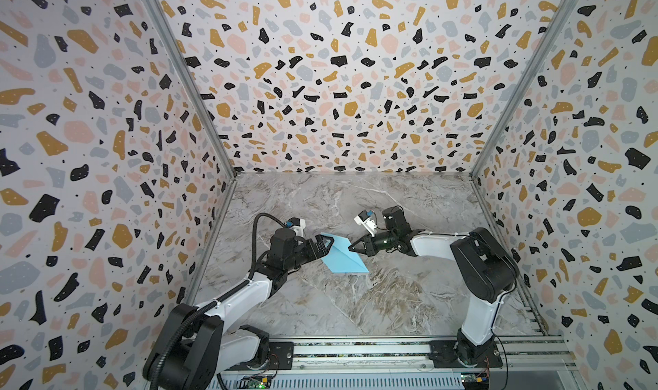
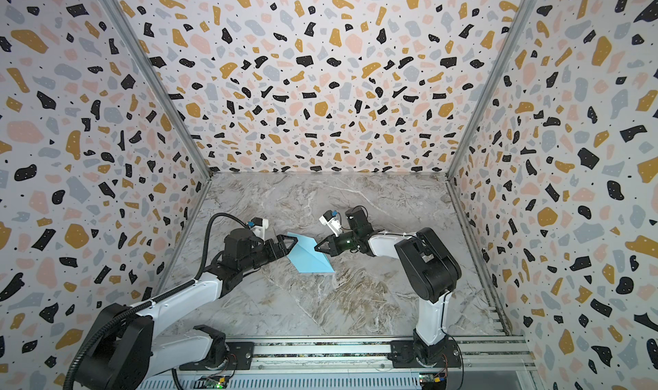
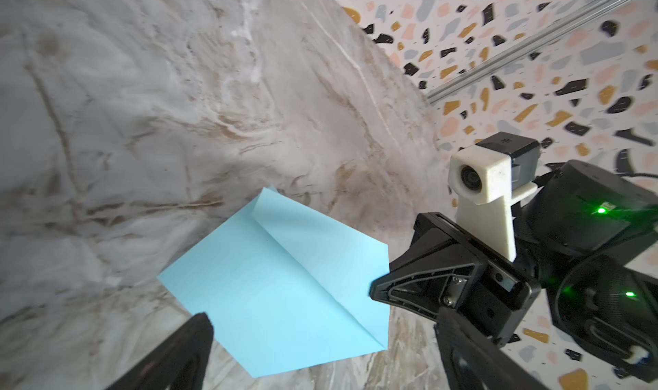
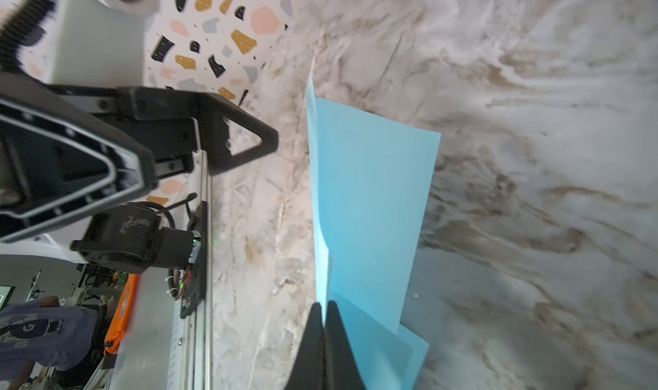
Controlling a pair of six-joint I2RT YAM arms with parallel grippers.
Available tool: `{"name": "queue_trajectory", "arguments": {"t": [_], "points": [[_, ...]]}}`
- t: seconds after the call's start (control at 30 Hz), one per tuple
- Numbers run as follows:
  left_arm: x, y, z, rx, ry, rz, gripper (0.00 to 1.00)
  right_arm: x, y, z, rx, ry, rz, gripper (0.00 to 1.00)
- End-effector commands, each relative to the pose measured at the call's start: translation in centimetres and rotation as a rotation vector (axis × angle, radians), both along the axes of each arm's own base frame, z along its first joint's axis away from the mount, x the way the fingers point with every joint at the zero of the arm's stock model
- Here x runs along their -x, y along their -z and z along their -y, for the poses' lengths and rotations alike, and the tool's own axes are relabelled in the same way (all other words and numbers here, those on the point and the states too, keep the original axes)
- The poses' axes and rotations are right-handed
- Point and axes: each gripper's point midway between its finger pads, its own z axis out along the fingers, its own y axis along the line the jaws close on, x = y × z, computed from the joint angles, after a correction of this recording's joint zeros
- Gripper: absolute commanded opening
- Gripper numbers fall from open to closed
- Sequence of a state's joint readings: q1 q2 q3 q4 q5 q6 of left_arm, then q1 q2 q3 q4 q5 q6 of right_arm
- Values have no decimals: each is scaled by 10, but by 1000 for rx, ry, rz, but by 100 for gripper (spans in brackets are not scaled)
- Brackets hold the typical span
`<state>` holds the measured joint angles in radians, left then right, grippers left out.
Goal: Fold a paper plane with a square sheet of paper (pick it up from the middle)
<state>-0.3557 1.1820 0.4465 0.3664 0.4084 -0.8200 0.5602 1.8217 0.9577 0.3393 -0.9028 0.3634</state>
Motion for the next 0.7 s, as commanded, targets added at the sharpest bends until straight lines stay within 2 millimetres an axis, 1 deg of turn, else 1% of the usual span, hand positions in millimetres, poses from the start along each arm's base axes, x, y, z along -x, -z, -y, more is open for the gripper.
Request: {"name": "queue_trajectory", "arguments": {"t": [0.0,0.1,0.2,0.3,0.4,0.47,0.53,0.6,0.67], "points": [[4,-56,19,220,60,136,99,-6,-57,-1,-141,65,22,0],[12,-72,30,264,95,179,99,-6,-73,3,-180,120,-6,0],[17,-79,41,273,120,200,98,-6,-89,8,-220,178,-37,0],[21,-88,53,309,148,219,93,-6,-103,13,-268,223,-74,0],[24,-98,63,348,176,238,85,-3,-112,16,-305,243,-109,0],[25,-101,69,355,190,243,78,-1,-115,16,-320,242,-128,0],[26,-101,76,357,208,242,74,2,-119,17,-339,235,-144,0],[25,-101,82,360,222,239,67,3,-123,16,-348,223,-145,0],[25,-102,87,369,233,243,62,4,-123,16,-345,220,-155,1]]}}
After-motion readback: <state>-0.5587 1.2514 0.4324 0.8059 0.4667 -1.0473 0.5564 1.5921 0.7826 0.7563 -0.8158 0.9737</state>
